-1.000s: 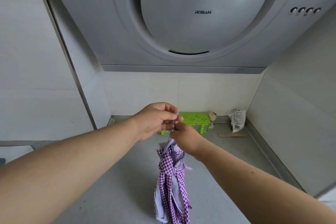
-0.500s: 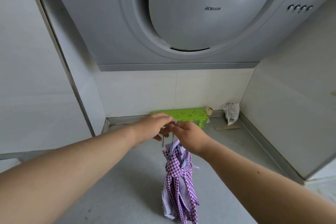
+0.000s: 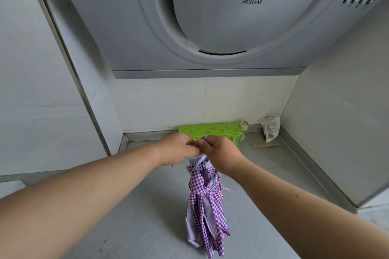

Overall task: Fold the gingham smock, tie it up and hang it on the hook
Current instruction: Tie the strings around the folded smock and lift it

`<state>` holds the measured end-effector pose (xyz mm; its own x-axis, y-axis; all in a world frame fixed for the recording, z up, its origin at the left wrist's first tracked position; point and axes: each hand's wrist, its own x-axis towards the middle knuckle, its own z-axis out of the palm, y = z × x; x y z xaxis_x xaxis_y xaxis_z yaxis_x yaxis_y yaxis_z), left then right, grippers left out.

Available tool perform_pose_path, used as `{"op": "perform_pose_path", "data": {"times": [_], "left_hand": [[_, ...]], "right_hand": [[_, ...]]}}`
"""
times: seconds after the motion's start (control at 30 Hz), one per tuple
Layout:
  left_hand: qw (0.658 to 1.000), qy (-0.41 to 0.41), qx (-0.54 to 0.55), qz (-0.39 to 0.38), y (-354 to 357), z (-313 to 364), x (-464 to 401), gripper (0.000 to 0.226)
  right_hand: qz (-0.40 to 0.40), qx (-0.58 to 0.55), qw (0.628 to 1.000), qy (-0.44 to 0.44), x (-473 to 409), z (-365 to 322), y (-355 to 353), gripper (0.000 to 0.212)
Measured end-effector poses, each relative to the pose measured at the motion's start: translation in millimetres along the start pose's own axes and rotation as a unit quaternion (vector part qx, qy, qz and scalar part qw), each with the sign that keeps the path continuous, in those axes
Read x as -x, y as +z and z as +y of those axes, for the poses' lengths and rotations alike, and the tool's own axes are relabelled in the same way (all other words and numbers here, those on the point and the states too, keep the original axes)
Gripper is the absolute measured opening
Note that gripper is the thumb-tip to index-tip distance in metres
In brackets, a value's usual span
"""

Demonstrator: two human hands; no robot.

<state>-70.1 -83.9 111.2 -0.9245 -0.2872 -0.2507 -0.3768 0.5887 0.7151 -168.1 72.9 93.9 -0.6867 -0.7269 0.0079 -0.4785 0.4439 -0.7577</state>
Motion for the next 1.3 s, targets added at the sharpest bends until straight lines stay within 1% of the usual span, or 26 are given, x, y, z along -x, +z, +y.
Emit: {"op": "perform_pose_path", "data": {"times": [0.03,0.17,0.27,0.4,0.53,0.73,0.83,0.97,1.1,1.23,1.3], "left_hand": [[1.000,0.002,-0.016,0.004,-1,-1,-2,0.062],[0.999,0.009,-0.045,0.005,-4,-4,-9,0.037],[0.998,-0.002,-0.063,0.001,-5,-5,-14,0.032],[1.000,0.005,-0.020,-0.004,-8,0,-11,0.021],[1.000,0.013,-0.020,0.018,-5,5,-14,0.030],[0.997,0.035,0.063,-0.012,-5,15,-12,0.010],[0.996,0.034,0.084,-0.010,-5,23,-11,0.016],[0.997,0.013,0.070,0.009,-4,23,-11,0.015],[0.999,0.009,0.040,0.009,-3,24,-7,0.021],[1.000,0.001,0.016,0.014,-4,27,-2,0.020],[1.000,-0.008,0.009,0.015,-3,28,-1,0.019]], "right_hand": [[0.005,0.002,1.000,-0.003,-1,2,0,0.035],[0.012,-0.032,0.999,-0.002,-4,6,-2,0.026],[-0.002,-0.048,0.999,0.000,-5,6,-4,0.023],[-0.018,-0.068,0.997,-0.010,-8,5,-7,0.023],[-0.027,-0.084,0.996,-0.019,-11,3,-14,0.024],[-0.014,-0.124,0.992,-0.015,-11,3,-25,0.027],[-0.009,-0.133,0.991,-0.010,-10,3,-26,0.026],[-0.008,-0.179,0.984,0.012,-9,7,-22,0.025],[-0.037,-0.228,0.973,0.030,-5,10,-18,0.025],[-0.040,-0.211,0.976,0.027,-4,12,-15,0.026],[-0.049,-0.192,0.980,0.014,-2,15,-17,0.030]]}}
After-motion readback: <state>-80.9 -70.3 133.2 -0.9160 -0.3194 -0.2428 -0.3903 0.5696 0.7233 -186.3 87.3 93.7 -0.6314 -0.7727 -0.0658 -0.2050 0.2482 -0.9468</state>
